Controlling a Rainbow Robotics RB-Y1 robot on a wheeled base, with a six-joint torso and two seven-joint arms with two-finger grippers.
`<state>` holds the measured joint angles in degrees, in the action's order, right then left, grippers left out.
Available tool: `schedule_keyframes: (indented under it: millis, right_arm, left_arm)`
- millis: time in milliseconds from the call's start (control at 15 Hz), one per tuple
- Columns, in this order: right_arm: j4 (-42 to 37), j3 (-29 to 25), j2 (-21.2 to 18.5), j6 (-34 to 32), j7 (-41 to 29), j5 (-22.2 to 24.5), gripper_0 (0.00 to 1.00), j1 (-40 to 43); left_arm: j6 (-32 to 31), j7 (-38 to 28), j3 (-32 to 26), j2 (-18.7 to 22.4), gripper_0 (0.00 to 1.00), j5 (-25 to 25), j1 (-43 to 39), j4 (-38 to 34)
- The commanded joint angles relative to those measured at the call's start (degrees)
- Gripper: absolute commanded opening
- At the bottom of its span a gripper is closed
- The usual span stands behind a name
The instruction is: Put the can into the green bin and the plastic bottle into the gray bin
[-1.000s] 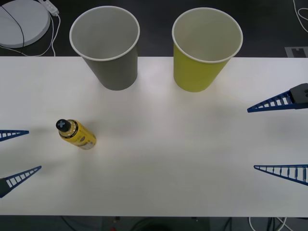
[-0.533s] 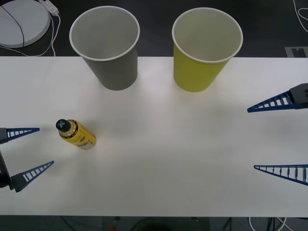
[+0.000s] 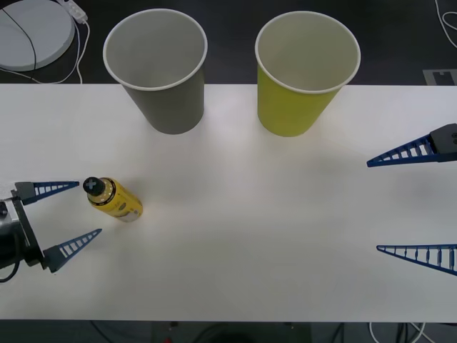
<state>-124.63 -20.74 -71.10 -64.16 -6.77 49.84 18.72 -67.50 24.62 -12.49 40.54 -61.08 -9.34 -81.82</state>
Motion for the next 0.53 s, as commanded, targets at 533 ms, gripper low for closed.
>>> schedule_keyframes:
  millis: [533]
  right_arm:
    - [0.0,0.0,0.0,0.0,0.0,0.0,1.0,0.0]
  left_arm:
    - [3.08,0.25,7.04,-0.29,1.0,2.81,3.54,0.0]
